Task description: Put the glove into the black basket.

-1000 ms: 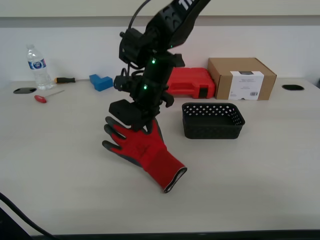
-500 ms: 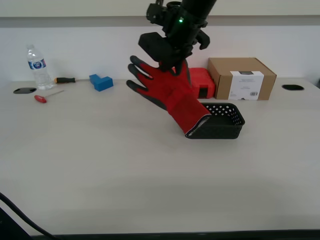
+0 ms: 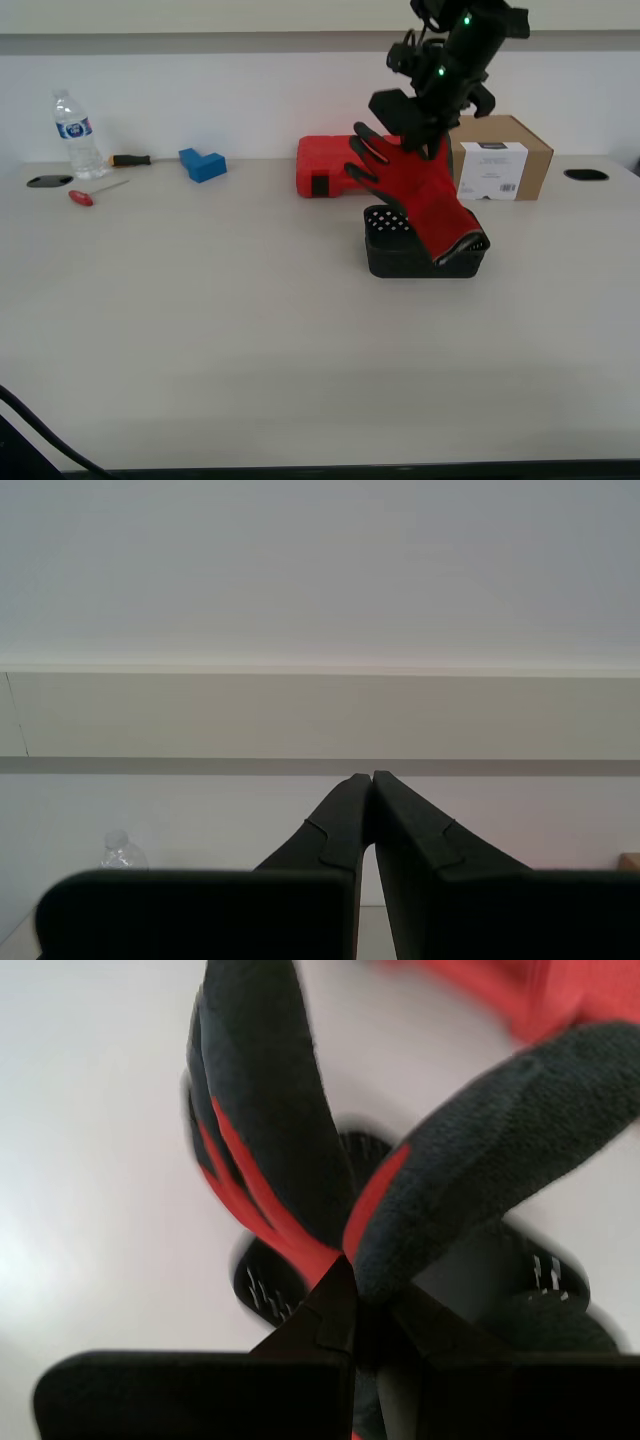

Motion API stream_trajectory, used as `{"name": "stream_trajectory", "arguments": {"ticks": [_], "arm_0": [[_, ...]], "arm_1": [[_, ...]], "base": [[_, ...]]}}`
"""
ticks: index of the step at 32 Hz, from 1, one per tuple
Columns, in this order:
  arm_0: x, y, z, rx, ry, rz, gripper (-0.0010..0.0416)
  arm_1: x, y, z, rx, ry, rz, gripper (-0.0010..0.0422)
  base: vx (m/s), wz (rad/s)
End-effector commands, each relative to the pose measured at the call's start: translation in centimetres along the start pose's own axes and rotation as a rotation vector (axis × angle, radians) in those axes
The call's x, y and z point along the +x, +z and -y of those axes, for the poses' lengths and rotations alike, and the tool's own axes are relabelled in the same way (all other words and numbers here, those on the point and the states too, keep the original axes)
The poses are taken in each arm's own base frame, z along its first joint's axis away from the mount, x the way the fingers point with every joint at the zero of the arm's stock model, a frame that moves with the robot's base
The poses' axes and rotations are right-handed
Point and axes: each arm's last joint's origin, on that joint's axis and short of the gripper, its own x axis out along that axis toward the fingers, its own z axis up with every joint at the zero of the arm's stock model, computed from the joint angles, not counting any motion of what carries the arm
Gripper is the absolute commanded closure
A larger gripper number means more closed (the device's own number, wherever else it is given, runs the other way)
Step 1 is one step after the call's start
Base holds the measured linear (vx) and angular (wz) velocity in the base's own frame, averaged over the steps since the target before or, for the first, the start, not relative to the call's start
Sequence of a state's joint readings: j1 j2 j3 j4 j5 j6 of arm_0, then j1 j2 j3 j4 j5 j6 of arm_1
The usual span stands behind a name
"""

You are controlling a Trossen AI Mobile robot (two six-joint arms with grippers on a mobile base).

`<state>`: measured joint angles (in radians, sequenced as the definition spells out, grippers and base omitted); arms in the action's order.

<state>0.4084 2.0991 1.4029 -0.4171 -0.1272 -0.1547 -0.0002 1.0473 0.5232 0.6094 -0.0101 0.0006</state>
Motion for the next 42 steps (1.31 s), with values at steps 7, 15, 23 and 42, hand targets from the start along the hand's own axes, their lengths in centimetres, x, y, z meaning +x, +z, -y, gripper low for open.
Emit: {"name": "stream_trajectory", "arguments": {"ticks": [7, 15, 23, 42], "arm_0": [[7.2, -2.7, 0.6, 0.013, 0.017, -0.092, 0.0407], [8.9, -3.6, 1.3, 0.023, 0.003, -0.094, 0.0406], [8.7, -3.6, 2.1, 0.101, 0.001, -0.099, 0.0358], [0.6, 1.1, 2.0, 0.037, 0.024, 0.148, 0.0251]], "arm_1": [[0.0, 0.1, 0.0, 0.000, 0.001, 0.004, 0.0412], [0.0, 0.0, 0.0, 0.000, 0.001, 0.003, 0.0412], [0.0, 0.1, 0.0, 0.000, 0.001, 0.003, 0.0412], [0.0, 0.0, 0.0, 0.000, 0.001, -0.003, 0.0412]], "base": [[0.000, 0.000], [0.000, 0.000], [0.000, 0.000], [0.000, 0.000]]}}
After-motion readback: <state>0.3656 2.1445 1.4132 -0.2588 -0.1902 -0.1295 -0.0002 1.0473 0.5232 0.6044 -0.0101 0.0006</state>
